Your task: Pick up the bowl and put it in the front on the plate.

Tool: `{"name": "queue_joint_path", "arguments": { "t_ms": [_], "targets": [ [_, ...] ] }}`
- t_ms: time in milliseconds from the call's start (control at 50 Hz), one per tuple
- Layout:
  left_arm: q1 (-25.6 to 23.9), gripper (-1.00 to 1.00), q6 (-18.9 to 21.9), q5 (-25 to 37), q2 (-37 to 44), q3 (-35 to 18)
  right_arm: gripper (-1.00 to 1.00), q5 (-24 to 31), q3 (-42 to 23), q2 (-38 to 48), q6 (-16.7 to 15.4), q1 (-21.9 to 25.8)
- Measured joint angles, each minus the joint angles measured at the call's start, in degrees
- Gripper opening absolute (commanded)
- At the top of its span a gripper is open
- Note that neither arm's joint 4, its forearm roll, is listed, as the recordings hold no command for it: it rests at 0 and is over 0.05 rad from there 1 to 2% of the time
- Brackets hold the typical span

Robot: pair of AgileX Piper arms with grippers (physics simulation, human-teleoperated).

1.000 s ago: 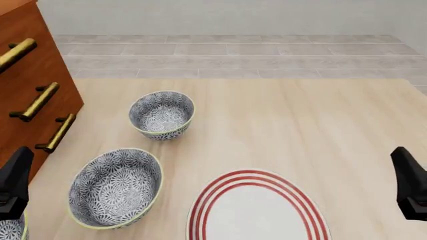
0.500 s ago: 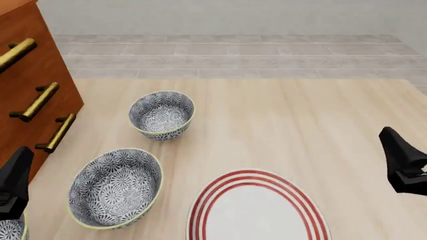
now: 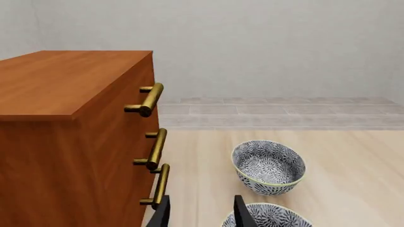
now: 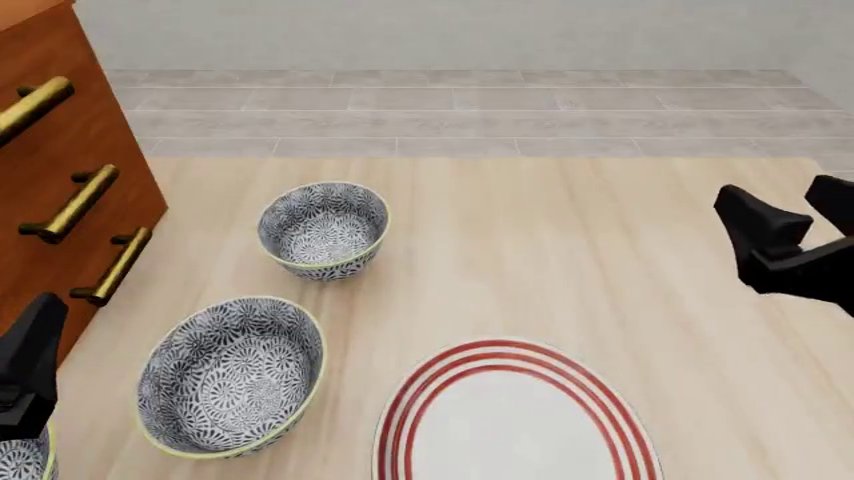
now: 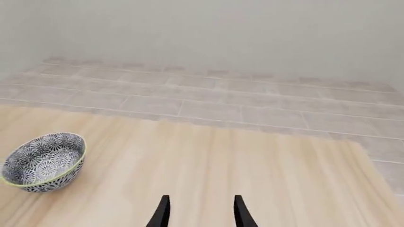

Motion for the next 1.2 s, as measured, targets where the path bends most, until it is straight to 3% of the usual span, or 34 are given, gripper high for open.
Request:
{"name": "queue_joint_path", "arguments": {
  "t_ms": [480, 1200],
  "targets": [
    [0.0, 1.0, 0.0, 0.0, 0.0, 0.0, 1.0, 4.6, -13.0, 15.1, 1.7, 4.9],
    [0.0, 1.0, 0.0, 0.0, 0.0, 0.0, 1.0, 8.8, -30.9, 38.6, 10.1, 14.6]
  ]
}}
